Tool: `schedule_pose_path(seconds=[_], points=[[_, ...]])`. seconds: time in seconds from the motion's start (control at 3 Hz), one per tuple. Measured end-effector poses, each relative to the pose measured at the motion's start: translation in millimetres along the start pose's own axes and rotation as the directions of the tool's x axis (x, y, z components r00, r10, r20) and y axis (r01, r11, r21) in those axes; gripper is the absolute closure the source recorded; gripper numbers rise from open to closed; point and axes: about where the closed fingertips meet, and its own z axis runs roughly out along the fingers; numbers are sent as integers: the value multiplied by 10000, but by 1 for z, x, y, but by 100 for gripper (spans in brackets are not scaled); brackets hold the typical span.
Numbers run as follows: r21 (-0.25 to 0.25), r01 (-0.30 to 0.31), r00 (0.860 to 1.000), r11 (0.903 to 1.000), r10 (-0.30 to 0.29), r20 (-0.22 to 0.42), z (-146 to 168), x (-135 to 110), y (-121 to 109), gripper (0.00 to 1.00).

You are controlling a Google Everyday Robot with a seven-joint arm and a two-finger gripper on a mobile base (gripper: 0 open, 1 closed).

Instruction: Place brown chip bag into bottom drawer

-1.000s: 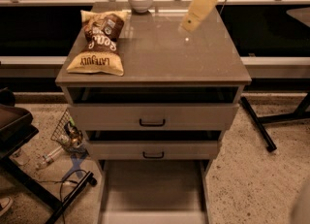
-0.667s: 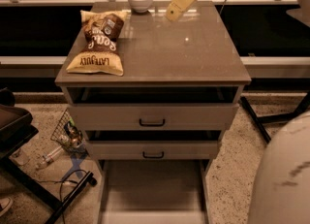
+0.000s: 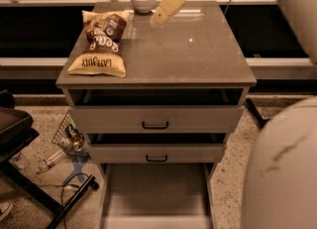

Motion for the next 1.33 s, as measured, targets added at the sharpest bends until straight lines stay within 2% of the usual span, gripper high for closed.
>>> schedule_pose_path(seconds=[0.33,0.67,1.0,1.33], points=[[-727,-894,9929,9933,947,724,66,-43,15,0],[-1289,-1540,9800,9796,1681,1070,110,-76,27,0],[-1810,-2083,9677,9612,2294,1048,147,-104,45,0],[-2415,-2489,9544,9379,2799,1034,163,-123,63,0]])
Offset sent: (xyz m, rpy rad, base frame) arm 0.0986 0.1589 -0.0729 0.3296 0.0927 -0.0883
